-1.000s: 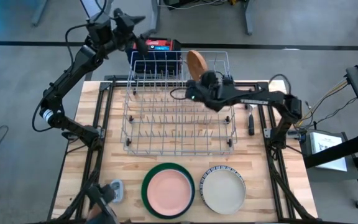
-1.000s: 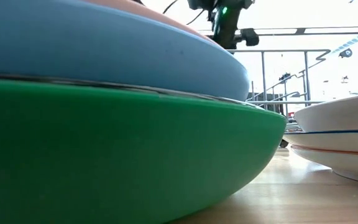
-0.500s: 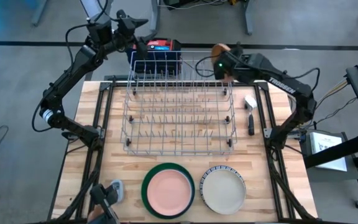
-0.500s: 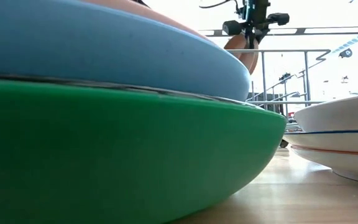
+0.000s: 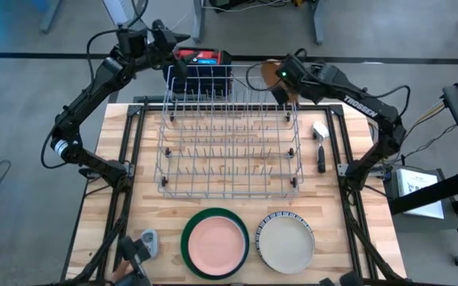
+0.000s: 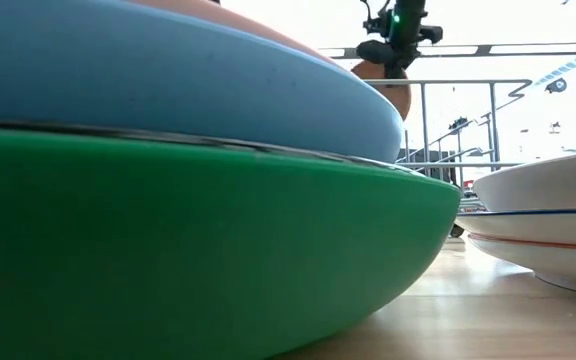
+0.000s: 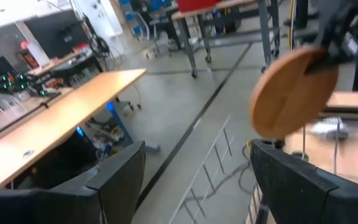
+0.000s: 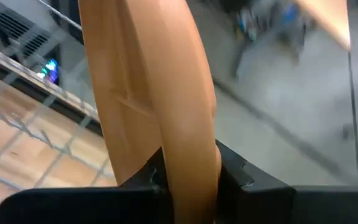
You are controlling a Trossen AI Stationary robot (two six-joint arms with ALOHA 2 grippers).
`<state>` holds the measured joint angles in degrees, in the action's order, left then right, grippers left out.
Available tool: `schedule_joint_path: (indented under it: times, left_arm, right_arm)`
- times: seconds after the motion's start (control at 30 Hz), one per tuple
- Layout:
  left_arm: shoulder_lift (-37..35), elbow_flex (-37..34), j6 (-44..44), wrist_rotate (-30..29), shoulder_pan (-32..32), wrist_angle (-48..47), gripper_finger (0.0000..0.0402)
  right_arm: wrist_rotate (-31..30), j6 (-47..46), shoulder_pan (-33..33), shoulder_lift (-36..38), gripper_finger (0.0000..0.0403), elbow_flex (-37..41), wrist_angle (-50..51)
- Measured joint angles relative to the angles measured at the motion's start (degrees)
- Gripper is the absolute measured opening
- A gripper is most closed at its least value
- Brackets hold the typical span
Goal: Sort dishes
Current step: Put the brown plate into the dish rack
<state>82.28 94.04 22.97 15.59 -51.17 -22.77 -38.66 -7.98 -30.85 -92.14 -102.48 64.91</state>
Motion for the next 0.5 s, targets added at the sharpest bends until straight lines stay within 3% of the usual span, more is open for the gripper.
schedule_joint_path:
  times: [0.33,0.5]
  left_arm:
    - [-2.44,0.00,0.24,0.49,-1.61,-5.89,0.0279]
    - [-4.76,0.00,-0.12,3.25,-1.61,-8.59,0.0279]
  right_arm:
    - [11.14,25.91,-3.80,1.36,0.0047,0.54,-11.17]
    - [23.77,34.80,-6.66,0.63,0.0047,1.55,-19.32]
